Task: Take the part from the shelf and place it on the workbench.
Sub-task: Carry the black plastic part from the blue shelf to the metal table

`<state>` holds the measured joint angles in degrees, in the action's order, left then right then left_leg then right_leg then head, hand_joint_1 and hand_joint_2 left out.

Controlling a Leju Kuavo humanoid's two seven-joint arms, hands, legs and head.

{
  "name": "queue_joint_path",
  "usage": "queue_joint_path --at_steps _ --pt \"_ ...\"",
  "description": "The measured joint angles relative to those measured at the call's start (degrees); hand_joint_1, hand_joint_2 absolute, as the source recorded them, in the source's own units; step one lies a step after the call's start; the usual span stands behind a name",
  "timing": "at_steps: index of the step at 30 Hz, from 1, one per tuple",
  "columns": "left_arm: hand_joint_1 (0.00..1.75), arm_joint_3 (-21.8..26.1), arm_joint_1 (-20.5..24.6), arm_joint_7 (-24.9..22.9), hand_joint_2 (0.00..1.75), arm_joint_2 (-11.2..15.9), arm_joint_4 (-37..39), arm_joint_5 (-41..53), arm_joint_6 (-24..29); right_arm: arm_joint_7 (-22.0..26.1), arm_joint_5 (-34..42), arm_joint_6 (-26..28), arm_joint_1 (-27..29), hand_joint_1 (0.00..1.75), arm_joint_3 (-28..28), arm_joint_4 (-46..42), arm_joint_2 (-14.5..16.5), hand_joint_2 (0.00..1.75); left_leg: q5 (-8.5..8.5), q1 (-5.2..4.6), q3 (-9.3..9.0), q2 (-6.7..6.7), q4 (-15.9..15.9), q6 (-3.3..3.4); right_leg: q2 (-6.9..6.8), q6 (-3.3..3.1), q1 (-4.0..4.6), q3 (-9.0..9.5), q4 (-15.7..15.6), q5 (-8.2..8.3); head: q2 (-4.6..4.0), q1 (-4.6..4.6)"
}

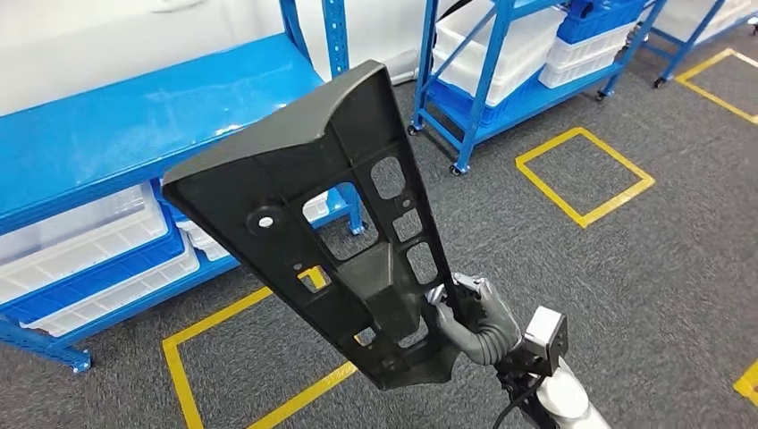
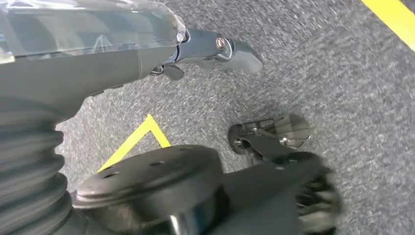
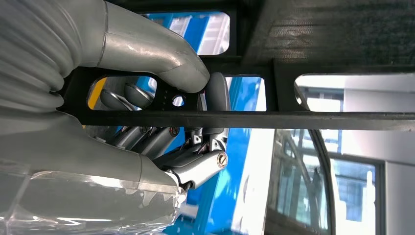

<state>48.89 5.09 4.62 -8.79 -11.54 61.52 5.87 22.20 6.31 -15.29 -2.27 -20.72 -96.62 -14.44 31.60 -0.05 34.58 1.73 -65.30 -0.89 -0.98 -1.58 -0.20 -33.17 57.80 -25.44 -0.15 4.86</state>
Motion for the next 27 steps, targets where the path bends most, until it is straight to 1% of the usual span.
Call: queue_joint_path --at_steps 1,2,3,4,5,6,7,8,9,10,11,12,13,14,15,16,17,18,19,20,21,22,23,24,25,26,27 --pt "0.0 0.0 -0.1 0.1 1.75 0.0 0.0 -0.1 0.1 -0.1 0.0 -0.2 -0.1 1.75 0.0 0.0 -0.1 1.75 1.85 0.05 1.86 -0.76 -4.0 -0.1 0.63 -0.17 0.01 -0.13 0.0 0.09 0.0 0.01" --pt "0.0 0.1 -0.2 0.1 1.75 0.0 0.0 -0.2 0.1 -0.2 0.1 -0.4 -0.2 1.75 -0.1 0.0 -0.1 1.75 2.93 0.08 3.38 -1.03 -7.3 -0.15 1.33 -0.25 0.04 -0.23 0.1 0.16 0.0 0.01" --pt "0.0 0.1 -0.3 0.2 1.75 0.0 0.0 -0.3 0.1 -0.2 0.1 -0.5 -0.2 1.75 -0.1 0.0 -0.1 1.75 2.88 0.1 4.06 -1.14 -8.8 -0.14 2.08 -0.27 0.05 -0.31 0.2 0.2 0.0 0.01" --pt "0.0 0.1 -0.4 0.2 1.75 0.0 0.0 -0.3 0.2 -0.3 0.1 -0.5 -0.2 1.75 -0.1 0.0 -0.1 1.75 1.68 0.12 3.63 -1.24 -8.0 -0.06 2.86 -0.25 0.05 -0.35 0.3 0.22 0.0 0.01" --pt "0.0 0.1 -0.4 0.3 1.75 0.0 0.0 -0.3 0.2 -0.3 0.1 -0.5 -0.3 1.75 -0.1 0.0 -0.1 1.75 -0.31 0.15 2.21 -1.54 -5.1 0.08 3.64 -0.2 0.04 -0.37 0.5 0.22 0.0 0.01" --pt "0.0 0.1 -0.4 0.3 1.75 0.0 0.0 -0.3 0.3 -0.3 0.1 -0.5 -0.3 1.75 -0.1 0.0 -0.1 1.75 -2.34 0.2 0.32 -2.45 -1.1 0.28 4.38 -0.11 0.01 -0.41 0.7 0.2 0.0 0.01" --pt "0.0 0.1 -0.4 0.3 1.75 0.0 0.0 -0.3 0.3 -0.3 0.2 -0.5 -0.4 1.75 -0.1 0.0 -0.1 1.75 -3.68 0.31 -1.4 -3.76 2.6 0.49 5.08 0.09 0.06 -0.57 0.9 0.18 0.0 0.0" --pt "0.0 0.1 -0.4 0.2 1.75 0.0 0.0 -0.2 0.3 -0.4 0.2 -0.5 -0.4 1.75 -0.1 0.0 -0.1 1.75 -4.38 0.41 -2.55 -4.85 5.2 0.66 5.76 0.41 0.03 -0.83 1.1 0.25 0.0 0.0" --pt "0.0 0.1 -0.4 0.2 1.75 0.0 0.0 -0.2 0.3 -0.4 0.3 -0.5 -0.5 1.75 -0.1 0.0 -0.1 1.75 -4.47 0.41 -3.08 -5.61 6.5 0.82 6.36 0.78 -0.06 -1.13 1.2 0.37 0.0 0.0" --pt "0.0 0.1 -0.4 0.2 1.75 0.0 0.0 -0.2 0.3 -0.4 0.4 -0.5 -0.5 1.75 -0.1 0.0 -0.1 1.75 -4.38 0.39 -3.18 -5.6 6.9 0.98 6.98 1.22 -0.18 -1.42 1.2 0.57 0.0 0.0" --pt "0.0 0.1 -0.4 0.1 1.75 0.0 0.0 -0.1 0.3 -0.4 0.6 -0.6 -0.5 1.75 -0.1 0.0 -0.1 1.75 -4.59 0.41 -3.17 -4.98 7.0 1.24 7.52 1.62 -0.26 -1.64 1.1 0.79 0.0 0.01" --pt "0.0 0.1 -0.3 0.1 1.75 0.0 0.0 -0.1 0.3 -0.4 0.7 -0.5 -0.4 1.75 0.0 -0.1 -0.1 1.75 -4.84 0.46 -3.21 -4.31 7.3 1.57 7.24 1.93 -0.24 -1.85 1.2 0.71 0.0 0.0" --pt "0.0 0.1 -0.2 0.1 1.75 -0.1 0.0 -0.1 0.3 -0.4 0.8 -0.5 -0.3 1.75 0.0 -0.1 0.0 1.75 -5.12 0.59 -3.24 -3.63 7.7 1.92 6.29 2.24 -0.15 -2.31 2.0 0.11 0.0 -0.01" --pt "0.0 0.1 -0.2 0.1 1.75 -0.1 0.0 0.0 0.3 -0.4 0.9 -0.5 -0.4 1.75 0.1 -0.1 0.0 1.75 -5.35 0.7 -3.24 -2.91 8.0 2.21 4.88 2.52 -0.07 -3.25 4.0 -1.17 0.0 -0.01" --pt "0.0 0.2 -0.2 0.1 1.75 -0.1 0.0 0.0 0.3 -0.3 0.9 -0.5 -0.4 1.75 0.1 -0.2 0.1 1.75 -5.45 0.68 -3.21 -2.19 8.1 2.37 3.24 2.79 -0.17 -4.71 7.2 -3.01 0.0 -0.01" --pt "0.0 0.2 -0.3 0.1 1.75 -0.1 0.0 0.0 0.3 -0.3 0.9 -0.6 -0.4 1.75 0.1 -0.2 0.2 1.75 -5.47 0.62 -3.13 -1.5 8.1 2.47 2.21 3.06 -0.31 -6.46 11.0 -4.88 0.0 -0.01" --pt "0.0 0.2 -0.4 0.1 1.75 -0.1 0.0 0.0 0.3 -0.3 1.0 -0.5 -0.4 1.75 0.1 -0.2 0.2 1.75 -5.46 0.56 -3.08 -0.75 8.1 2.48 1.7 3.28 -0.48 -7.98 14.4 -6.17 0.0 -0.01" --pt "0.0 0.2 -0.5 0.1 1.75 -0.1 0.0 0.1 0.4 -0.3 1.0 -0.5 -0.3 1.75 0.2 -0.2 0.2 1.75 -5.42 0.52 -3.06 -0.01 8.1 2.46 1.43 3.44 -0.62 -8.75 16.2 -6.48 0.0 -0.01" --pt "0.0 0.2 -0.6 0.1 1.75 -0.1 0.0 0.1 0.4 -0.4 1.1 -0.5 -0.2 1.75 0.2 -0.2 0.2 1.75 -5.38 0.51 -3.06 0.68 8.1 2.42 1.21 3.54 -0.7 -8.43 15.8 -5.71 0.0 -0.01" --pt "0.0 0.2 -0.6 0.1 1.75 -0.1 0.0 0.2 0.4 -0.4 1.1 -0.4 -0.2 1.75 0.3 -0.2 0.2 1.75 -5.32 0.52 -3.12 1.32 8.1 2.33 0.8 3.55 -0.74 -7.0 13.3 -4.13 0.0 -0.01" --pt "0.0 0.2 -0.5 0.1 1.75 -0.1 0.0 0.3 0.5 -0.4 1.1 -0.3 -0.2 1.75 0.4 -0.3 0.2 1.75 -5.22 0.48 -3.24 1.9 8.1 2.19 -0.33 3.43 -0.69 -4.74 9.2 -2.31 0.0 -0.01" --pt "0.0 0.2 -0.5 0.0 1.75 -0.1 0.0 0.4 0.5 -0.4 1.2 -0.2 -0.2 1.75 0.6 -0.4 0.2 1.75 -5.09 0.32 -3.34 2.44 8.0 1.98 -1.62 3.15 -0.39 -2.67 5.3 -1.08 0.0 -0.01" --pt "0.0 0.2 -0.5 0.0 1.75 -0.1 0.0 0.4 0.5 -0.4 1.3 -0.1 -0.2 1.75 0.8 -0.6 0.2 1.75 -4.96 0.17 -3.42 2.95 8.0 1.73 -2.59 2.71 -0.13 -1.2 2.4 -0.32 0.0 -0.01" --pt "0.0 0.2 -0.5 0.0 1.75 -0.1 0.0 0.5 0.5 -0.3 1.4 0.1 -0.2 1.75 0.9 -0.8 0.2 1.75 -4.82 0.01 -3.49 3.45 7.9 1.45 -3.19 2.26 0.15 -0.51 0.8 -0.16 0.0 0.0" --pt "0.0 0.2 -0.5 -0.1 1.75 -0.1 0.0 0.6 0.5 -0.3 1.5 0.4 -0.1 1.75 1.1 -1.0 0.2 1.75 -4.72 -0.1 -3.53 3.97 7.9 1.17 -2.89 1.83 0.38 -0.6 0.6 -0.34 0.0 0.0" --pt "0.0 0.2 -0.5 -0.1 1.75 -0.1 0.0 0.7 0.5 -0.2 1.6 0.6 0.1 1.75 1.4 -1.2 0.2 1.75 -4.61 -0.13 -3.64 4.54 7.9 0.86 -2.19 1.42 0.32 -0.75 0.5 -0.23 0.0 0.0" --pt "0.0 0.2 -0.4 -0.2 1.75 -0.1 0.0 0.7 0.5 -0.2 1.6 0.8 0.4 1.75 1.6 -1.3 0.2 1.75 -4.33 -0.04 -3.67 4.45 7.7 0.5 -1.57 1.08 0.2 -0.77 0.4 -0.12 0.0 -0.01"
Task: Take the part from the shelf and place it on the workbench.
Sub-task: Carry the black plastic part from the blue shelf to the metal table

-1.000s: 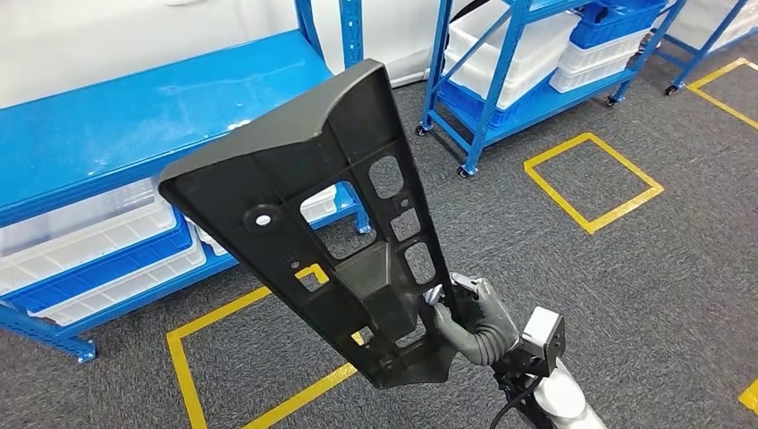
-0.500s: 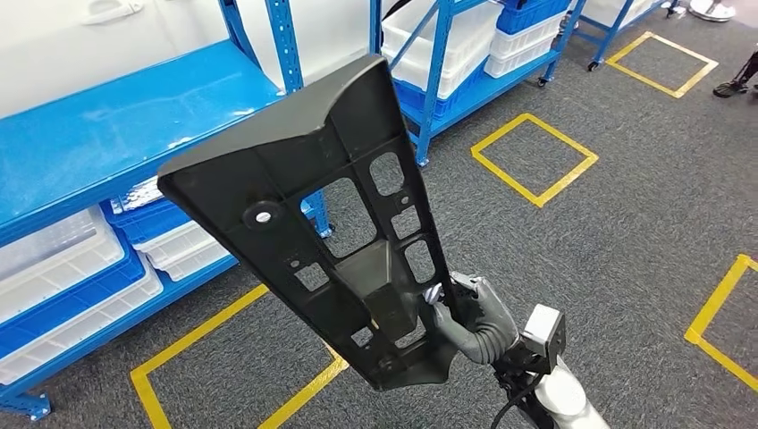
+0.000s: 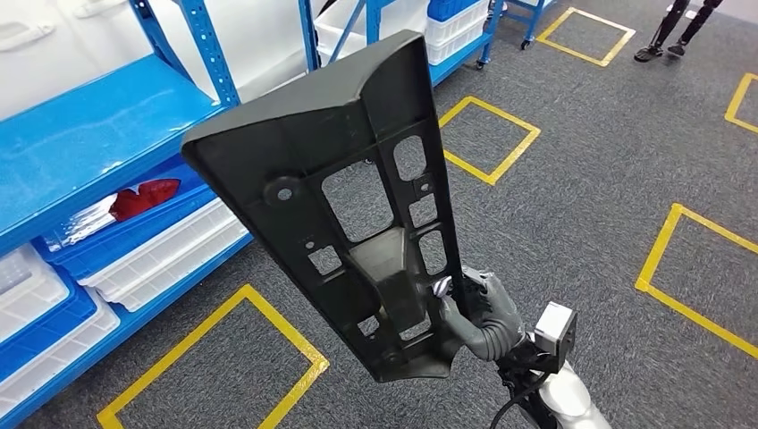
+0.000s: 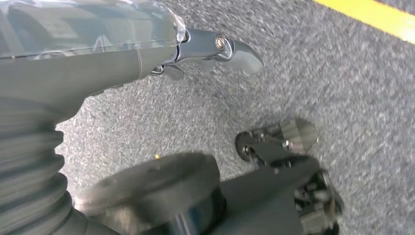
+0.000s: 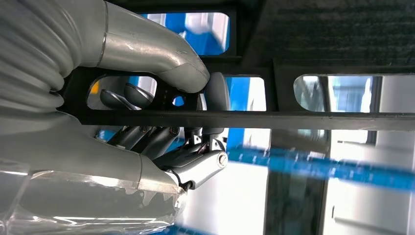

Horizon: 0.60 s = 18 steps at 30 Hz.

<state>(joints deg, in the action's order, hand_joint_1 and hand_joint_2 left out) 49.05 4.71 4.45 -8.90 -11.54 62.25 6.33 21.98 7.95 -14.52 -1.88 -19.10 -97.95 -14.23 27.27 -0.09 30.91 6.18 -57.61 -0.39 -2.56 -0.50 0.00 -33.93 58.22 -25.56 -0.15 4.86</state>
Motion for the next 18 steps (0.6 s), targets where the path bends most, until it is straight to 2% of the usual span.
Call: queue_joint_path --at_steps 2,4,5,6,7,8,9,11,12,13,14,15,16,18 --pt "0.0 0.0 0.1 0.0 1.75 0.0 0.0 0.1 0.0 0.0 -0.1 0.2 0.2 1.75 0.5 -0.4 -0.1 1.75 1.99 0.19 0.98 -2.1 -2.7 -0.61 1.21 -0.75 -0.33 0.05 -0.3 0.31 0.0 0.0" --pt "0.0 0.0 0.0 0.0 1.75 0.0 0.0 0.1 -0.1 0.1 -0.5 0.5 0.1 1.75 0.8 -0.6 -0.2 1.75 5.74 0.34 4.15 -4.8 -9.7 -0.88 2.47 -1.2 -0.4 0.04 -0.3 0.46 0.0 0.01" --pt "0.0 0.0 -0.1 0.1 1.75 0.0 0.0 0.1 -0.2 0.1 -0.7 0.6 0.0 1.75 0.9 -0.7 -0.3 1.75 7.19 0.36 5.91 -5.29 -13.5 -0.93 3.18 -1.28 -0.35 0.02 -0.3 0.48 0.0 0.01" --pt "0.0 0.0 -0.2 0.1 1.75 0.0 0.0 0.1 -0.2 0.1 -0.9 0.7 0.0 1.75 1.1 -0.8 -0.3 1.75 7.76 0.36 7.18 -5.53 -16.1 -0.94 3.97 -1.31 -0.31 0.01 -0.2 0.49 0.0 0.01" --pt "0.0 0.0 -0.1 0.1 1.75 0.0 0.0 0.1 -0.3 0.1 -1.0 0.8 0.0 1.75 1.3 -0.9 -0.3 1.75 7.08 0.36 7.46 -5.63 -16.5 -0.88 4.79 -1.29 -0.28 0.01 -0.1 0.47 0.0 0.01" --pt "0.0 0.0 -0.1 0.1 1.75 0.0 0.0 0.1 -0.3 0.1 -1.1 0.9 0.0 1.75 1.5 -1.2 -0.3 1.75 5.38 0.37 6.71 -5.79 -14.6 -0.74 5.6 -1.25 -0.28 0.01 0.0 0.44 0.0 0.01" --pt "0.0 0.0 -0.1 0.1 1.75 0.0 0.0 0.1 -0.3 0.1 -1.2 0.9 0.0 1.75 1.8 -1.6 -0.3 1.75 3.06 0.39 5.12 -6.36 -10.9 -0.52 6.44 -1.15 -0.29 0.01 0.2 0.38 0.0 0.0" --pt "0.0 0.0 -0.2 -0.1 1.75 0.1 0.0 0.1 -0.3 0.3 -1.3 1.0 0.0 1.75 2.6 -2.8 -0.3 1.75 0.15 0.56 2.07 -8.7 -3.7 -0.1 7.95 -0.76 -0.23 -0.25 0.6 0.25 0.0 -0.01" --pt "0.0 0.0 -0.3 -0.1 1.75 0.1 0.0 0.2 -0.2 0.4 -1.3 1.0 0.1 1.75 3.1 -3.5 -0.3 1.75 -0.3 0.6 1.25 -9.57 -1.7 0.04 8.59 -0.45 -0.29 -0.49 0.8 0.27 0.0 -0.01" --pt "0.0 0.0 -0.3 -0.2 1.75 0.2 0.0 0.2 -0.2 0.6 -1.3 1.0 0.1 1.75 3.6 -4.2 -0.3 1.75 -0.14 0.6 1.01 -9.89 -1.1 0.17 9.18 -0.07 -0.39 -0.75 0.8 0.38 0.0 0.0" --pt "0.0 0.0 -0.3 -0.2 1.75 0.2 0.0 0.2 -0.2 0.6 -1.3 0.9 0.2 1.75 4.3 -4.9 -0.2 1.75 -0.22 0.58 0.91 -9.42 -0.8 0.35 9.79 0.35 -0.49 -0.97 0.8 0.53 0.0 0.0" --pt "0.0 0.0 -0.2 -0.2 1.75 0.1 0.0 0.2 -0.1 0.6 -1.3 0.9 0.4 1.75 4.9 -5.6 -0.1 1.75 -0.41 0.59 0.85 -8.8 -0.6 0.68 9.76 0.72 -0.6 -1.1 0.8 0.59 0.0 0.01" --pt "0.0 0.0 -0.2 -0.2 1.75 0.1 0.0 0.2 -0.1 0.7 -1.3 0.9 0.5 1.75 5.6 -6.4 0.0 1.75 -0.61 0.66 0.74 -8.18 -0.3 1.03 8.82 1.08 -0.57 -1.32 1.2 0.3 0.0 0.01" --pt "0.0 0.1 -0.2 -0.2 1.75 0.1 0.0 0.1 0.1 0.7 -1.2 0.8 0.5 1.75 7.1 -7.7 0.2 1.75 -0.88 0.79 0.57 -6.81 0.2 1.63 5.42 1.75 -0.57 -3.03 4.8 -2.05 0.0 0.0"
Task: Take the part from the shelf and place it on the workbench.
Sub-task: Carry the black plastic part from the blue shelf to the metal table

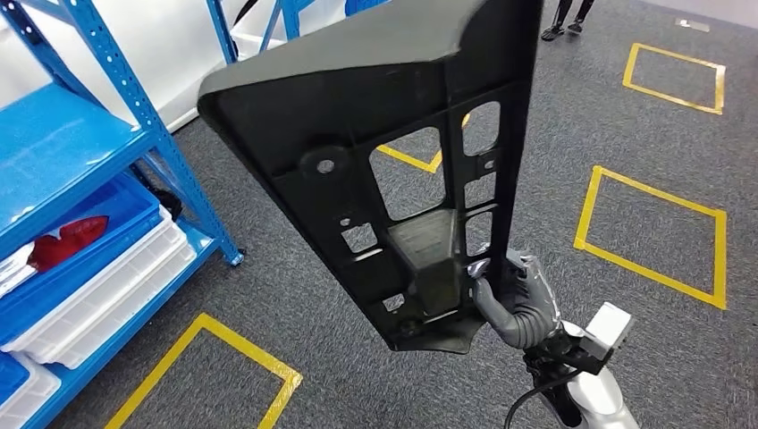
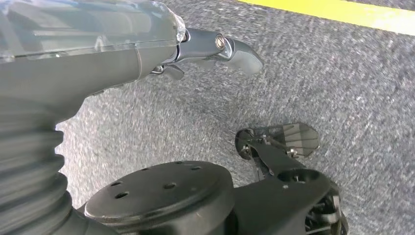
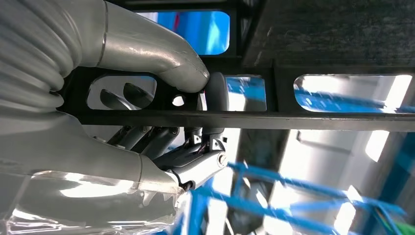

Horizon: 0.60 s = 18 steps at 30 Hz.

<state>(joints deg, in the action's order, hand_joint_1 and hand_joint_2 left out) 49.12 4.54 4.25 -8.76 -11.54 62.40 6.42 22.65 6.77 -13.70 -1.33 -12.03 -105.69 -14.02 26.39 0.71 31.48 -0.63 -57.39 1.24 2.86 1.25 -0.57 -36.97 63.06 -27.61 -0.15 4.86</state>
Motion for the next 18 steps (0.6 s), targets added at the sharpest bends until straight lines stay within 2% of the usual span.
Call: queue_joint_path --at_steps 1,2,3,4,5,6,7,9,10,12,14,16,18 --pt "0.0 0.0 -0.1 0.0 1.75 0.0 0.0 0.0 0.1 0.0 0.1 -0.1 0.0 1.75 0.7 -0.6 0.1 1.75 0.03 -0.04 -0.01 0.67 0.0 0.13 -1.44 0.38 -0.05 -1.62 3.4 -1.82 0.0 -0.01" --pt "0.0 0.1 -0.2 0.0 1.75 0.0 0.0 0.0 0.2 -0.1 0.2 -0.2 0.1 1.75 1.2 -1.2 0.1 1.75 0.1 -0.08 0.03 1.42 0.0 0.22 -2.08 0.71 -0.22 -3.44 7.1 -3.5 0.0 -0.01" --pt "0.0 0.1 -0.3 0.0 1.75 0.0 0.0 0.0 0.3 -0.1 0.3 -0.4 0.3 1.75 1.6 -1.6 0.2 1.75 0.16 -0.11 0.04 2.17 0.0 0.21 -2.31 0.98 -0.4 -4.79 9.9 -4.39 0.0 -0.01" --pt "0.0 0.2 -0.3 0.0 1.75 0.0 0.0 0.0 0.4 -0.2 0.4 -0.6 0.4 1.75 1.9 -1.9 0.2 1.75 0.25 -0.11 0.02 2.93 0.0 0.16 -2.44 1.17 -0.56 -5.24 10.9 -4.24 0.0 -0.01" --pt "0.0 0.2 -0.2 0.0 1.75 0.0 0.0 0.0 0.4 -0.3 0.4 -0.8 0.4 1.75 2.3 -2.3 0.2 1.75 0.36 -0.11 -0.05 3.64 -0.1 0.07 -2.67 1.28 -0.67 -4.52 9.6 -3.06 0.0 -0.01" --pt "0.0 0.2 -0.2 0.0 1.75 0.0 0.0 -0.1 0.4 -0.4 0.5 -1.0 0.5 1.75 2.6 -2.6 0.2 1.75 0.49 -0.1 -0.19 4.3 -0.1 -0.09 -3.25 1.28 -0.73 -2.69 6.3 -1.16 0.0 -0.01" --pt "0.0 0.2 -0.1 0.0 1.75 -0.1 0.0 -0.1 0.4 -0.5 0.5 -1.1 0.4 1.75 2.9 -2.9 0.3 1.75 0.65 -0.15 -0.37 4.89 -0.1 -0.29 -4.59 1.14 -0.62 -0.5 2.2 0.38 0.0 -0.01" --pt "0.0 0.2 -0.1 0.0 1.75 -0.1 0.0 -0.1 0.4 -0.6 0.6 -1.2 0.4 1.75 3.3 -3.3 0.4 1.75 1.0 -0.43 -0.67 5.91 -0.2 -0.86 -6.61 0.23 -0.11 2.38 -3.5 1.99 0.0 0.0" --pt "0.0 0.2 0.0 0.0 1.75 -0.2 0.0 -0.1 0.4 -0.6 0.6 -1.2 0.4 1.75 3.5 -3.5 0.4 1.75 1.14 -0.56 -0.8 6.41 -0.2 -1.16 -6.94 -0.28 0.16 2.68 -4.4 1.9 0.0 0.0" --pt "0.0 0.2 0.1 0.0 1.75 -0.2 0.0 -0.1 0.4 -0.7 0.6 -1.2 0.4 1.75 3.8 -3.6 0.4 1.75 1.41 -0.64 -1.06 7.38 -0.1 -1.8 -5.6 -1.13 0.24 2.56 -4.5 2.01 0.0 0.01" --pt "0.0 0.2 0.2 0.0 1.75 -0.2 0.0 -0.1 0.5 -0.7 0.6 -1.3 0.4 1.75 4.0 -3.8 0.4 1.75 2.35 -0.43 -1.01 6.11 -0.9 -2.41 -4.41 -1.81 -0.04 2.73 -4.9 2.24 0.0 0.01" --pt "0.0 0.2 0.3 0.0 1.75 -0.2 0.0 -0.1 0.5 -0.6 0.6 -1.4 0.3 1.75 4.1 -3.8 0.4 1.75 3.28 -0.21 -0.72 4.19 -2.0 -2.65 -3.88 -2.14 -0.22 2.87 -5.1 2.36 0.0 -0.01" --pt "0.0 0.2 0.3 0.0 1.75 -0.2 0.0 -0.1 0.6 -0.6 0.6 -1.4 0.2 1.75 4.1 -3.8 0.4 1.75 3.42 -0.21 -0.63 4.01 -2.2 -2.65 -3.84 -2.16 -0.23 2.87 -5.1 2.36 0.0 -0.01"
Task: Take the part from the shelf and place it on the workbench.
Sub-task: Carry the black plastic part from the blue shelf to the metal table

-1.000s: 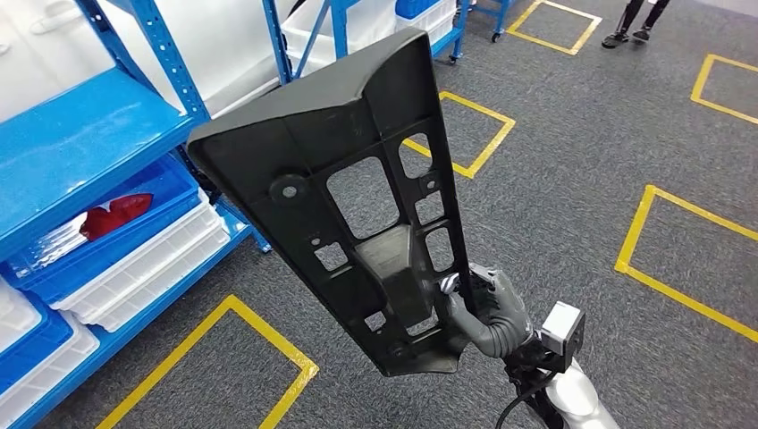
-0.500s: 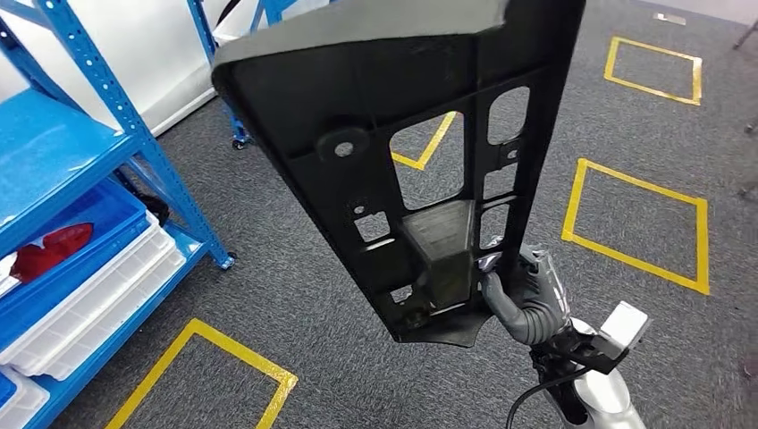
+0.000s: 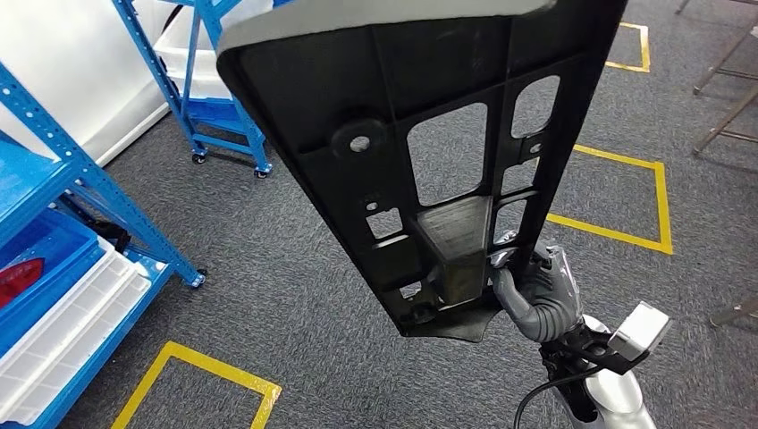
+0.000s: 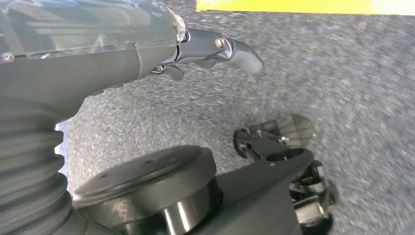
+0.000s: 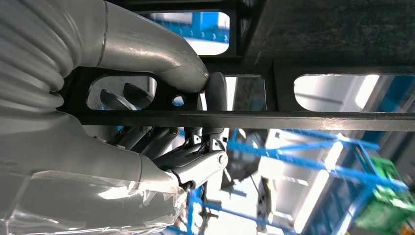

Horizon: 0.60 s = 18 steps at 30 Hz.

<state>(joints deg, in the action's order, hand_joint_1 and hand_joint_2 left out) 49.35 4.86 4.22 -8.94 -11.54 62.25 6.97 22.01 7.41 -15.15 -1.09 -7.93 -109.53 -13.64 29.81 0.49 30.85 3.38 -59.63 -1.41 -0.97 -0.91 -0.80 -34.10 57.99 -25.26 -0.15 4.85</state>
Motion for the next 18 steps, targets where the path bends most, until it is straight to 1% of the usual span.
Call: queue_joint_path --at_steps 2,4,5,6,7,8,9,10,11,12,13,14,15,16,17,18 --pt "0.0 0.0 0.0 0.0 1.75 0.0 0.0 0.0 0.0 0.0 0.0 0.0 0.0 1.75 0.0 0.0 0.0 1.75 0.13 0.01 0.08 -0.12 -0.2 0.0 0.03 -0.01 0.0 0.0 0.0 0.0 0.0 0.0" --pt "0.0 0.0 -0.1 -0.1 1.75 0.0 0.0 0.0 0.1 0.0 0.0 -0.2 -0.1 1.75 0.1 0.0 0.0 1.75 2.6 0.04 2.34 -1.34 -5.0 -0.03 0.69 -0.24 0.04 -0.04 0.0 0.02 0.0 0.01" --pt "0.0 0.1 -0.1 -0.3 1.75 0.0 0.0 0.0 0.1 0.0 0.1 -0.3 -0.2 1.75 0.3 0.0 0.0 1.75 3.12 0.06 3.9 -2.03 -8.0 0.01 1.86 -0.34 0.08 -0.04 0.1 0.02 0.0 0.02" --pt "0.0 0.4 -0.2 -0.5 1.75 0.0 0.0 -0.2 0.3 0.0 0.1 -0.7 -0.3 1.75 0.5 0.1 0.0 1.75 2.38 0.19 4.18 -4.18 -7.7 0.25 3.61 -0.23 0.15 -0.17 0.4 -0.04 0.0 0.02" --pt "0.0 0.7 -0.2 -0.6 1.75 0.0 0.0 -0.3 0.5 0.0 0.1 -1.0 -0.5 1.75 0.7 0.3 0.0 1.75 0.61 0.3 3.48 -5.69 -5.3 0.49 5.3 0.09 0.13 -0.4 0.7 -0.06 0.0 0.02" --pt "0.0 0.9 -0.2 -0.8 1.75 0.0 0.0 -0.5 0.7 0.1 0.2 -1.3 -0.8 1.75 1.0 0.5 0.0 1.75 -1.4 0.3 2.51 -7.05 -2.3 0.77 7.04 0.54 0.02 -0.68 1.0 -0.04 0.0 0.01" --pt "0.0 1.1 -0.2 -0.7 1.75 0.0 0.0 -0.7 0.8 0.1 0.2 -1.5 -1.1 1.75 1.1 0.8 0.1 1.75 -2.65 0.26 1.22 -8.19 1.0 1.08 8.17 1.13 -0.16 -0.99 1.1 0.08 0.0 0.01" --pt "0.0 1.2 -0.2 -0.7 1.75 0.0 0.0 -0.7 0.8 0.2 0.4 -1.6 -1.3 1.75 1.3 1.0 0.1 1.75 -2.78 0.24 1.09 -7.64 1.3 1.31 8.88 1.61 -0.3 -1.18 0.9 0.29 0.0 0.01" --pt "0.0 1.2 -0.1 -0.6 1.75 0.0 0.0 -0.7 0.8 0.3 0.6 -1.7 -1.4 1.75 1.5 1.2 0.3 1.75 -3.01 0.26 0.95 -6.99 1.7 1.64 8.89 1.99 -0.37 -1.26 0.9 0.34 0.0 0.01" --pt "0.0 1.2 0.0 -0.6 1.75 -0.1 0.0 -0.7 0.9 0.4 0.9 -1.9 -1.7 1.75 1.8 1.4 0.5 1.75 -3.24 0.4 0.8 -6.25 2.0 2.0 7.96 2.31 -0.27 -1.61 1.5 -0.09 0.0 0.01" --pt "0.0 1.2 0.0 -0.6 1.75 -0.1 0.0 -0.6 0.9 0.5 1.3 -2.0 -2.0 1.75 2.0 1.7 0.7 1.75 -3.43 0.55 0.67 -5.41 2.4 2.29 6.33 2.56 -0.13 -2.5 3.3 -1.2 0.0 0.01" --pt "0.0 1.2 -0.1 -0.5 1.75 -0.1 0.0 -0.6 0.9 0.6 1.6 -2.3 -2.3 1.75 2.2 1.9 1.0 1.75 -3.51 0.54 0.61 -4.52 2.5 2.5 4.3 2.77 -0.09 -3.93 6.3 -2.86 0.0 0.0" --pt "0.0 1.2 -0.2 -0.5 1.75 -0.2 0.0 -0.6 0.9 0.6 2.0 -2.4 -2.5 1.75 2.4 2.1 1.2 1.75 -3.47 0.48 0.61 -3.67 2.6 2.62 2.7 3.01 -0.06 -5.82 10.1 -4.73 0.0 0.0" --pt "0.0 1.2 -0.3 -0.6 1.75 -0.2 0.0 -0.5 0.8 0.6 2.2 -2.5 -2.6 1.75 2.5 2.4 1.5 1.75 -3.39 0.41 0.62 -2.79 2.6 2.66 1.87 3.23 -0.13 -7.6 13.7 -6.17 0.0 0.0" --pt "0.0 1.2 -0.4 -0.6 1.75 -0.2 0.0 -0.5 0.8 0.7 2.4 -2.6 -2.5 1.75 2.6 2.6 1.8 1.75 -3.31 0.36 0.6 -1.94 2.6 2.68 1.51 3.37 -0.22 -8.66 15.9 -6.65 0.0 0.0" --pt "0.0 1.3 -0.5 -0.6 1.75 -0.2 0.0 -0.5 0.8 0.7 2.6 -2.6 -2.3 1.75 2.6 2.8 2.0 1.75 -3.21 0.35 0.56 -1.14 2.6 2.64 1.28 3.44 -0.29 -8.63 15.9 -6.07 0.0 0.0"
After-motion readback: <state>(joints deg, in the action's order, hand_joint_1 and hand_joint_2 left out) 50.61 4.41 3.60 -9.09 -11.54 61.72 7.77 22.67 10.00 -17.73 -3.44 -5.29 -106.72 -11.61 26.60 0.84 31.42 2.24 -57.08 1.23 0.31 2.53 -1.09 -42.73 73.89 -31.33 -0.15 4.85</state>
